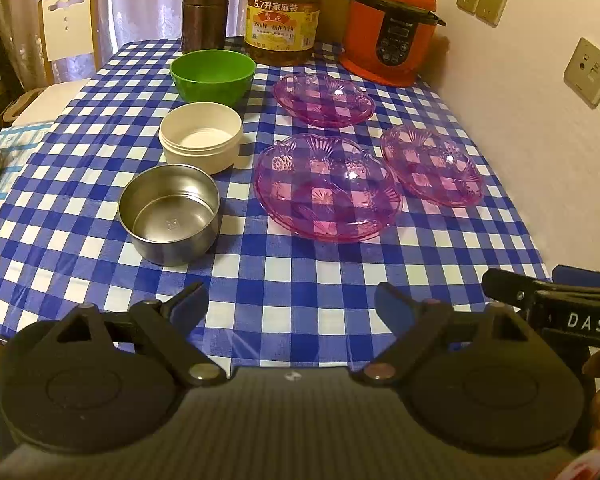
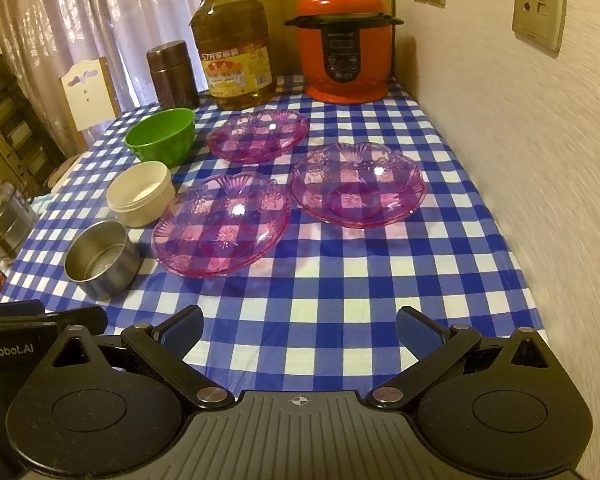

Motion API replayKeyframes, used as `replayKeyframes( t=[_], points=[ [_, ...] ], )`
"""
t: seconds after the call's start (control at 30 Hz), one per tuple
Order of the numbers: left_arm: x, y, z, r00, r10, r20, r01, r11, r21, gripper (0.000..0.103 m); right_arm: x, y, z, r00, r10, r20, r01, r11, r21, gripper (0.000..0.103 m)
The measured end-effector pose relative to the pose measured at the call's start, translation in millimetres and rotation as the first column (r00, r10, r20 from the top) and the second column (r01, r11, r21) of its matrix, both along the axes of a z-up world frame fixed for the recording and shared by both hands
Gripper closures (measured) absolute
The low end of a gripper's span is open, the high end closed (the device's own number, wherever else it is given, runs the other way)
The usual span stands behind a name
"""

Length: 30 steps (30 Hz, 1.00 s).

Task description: Organize plates and bowls

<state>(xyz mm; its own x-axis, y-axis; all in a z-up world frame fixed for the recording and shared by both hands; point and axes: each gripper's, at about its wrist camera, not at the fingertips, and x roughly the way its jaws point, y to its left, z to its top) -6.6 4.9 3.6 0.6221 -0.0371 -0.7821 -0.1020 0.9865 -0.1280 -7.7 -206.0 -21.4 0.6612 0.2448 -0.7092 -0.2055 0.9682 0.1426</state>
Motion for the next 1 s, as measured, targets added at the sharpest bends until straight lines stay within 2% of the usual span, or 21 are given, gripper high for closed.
replayKeyframes(
  t=[1.0],
  points=[
    [-1.5, 1.8, 5.8, 1.000, -0.004, 0.017, 0.004, 1.000, 0.001, 0.014, 1.7, -3.0, 5.4, 1.000, -0.006, 0.007, 0.006, 1.000, 0.006, 0.001]
  ],
)
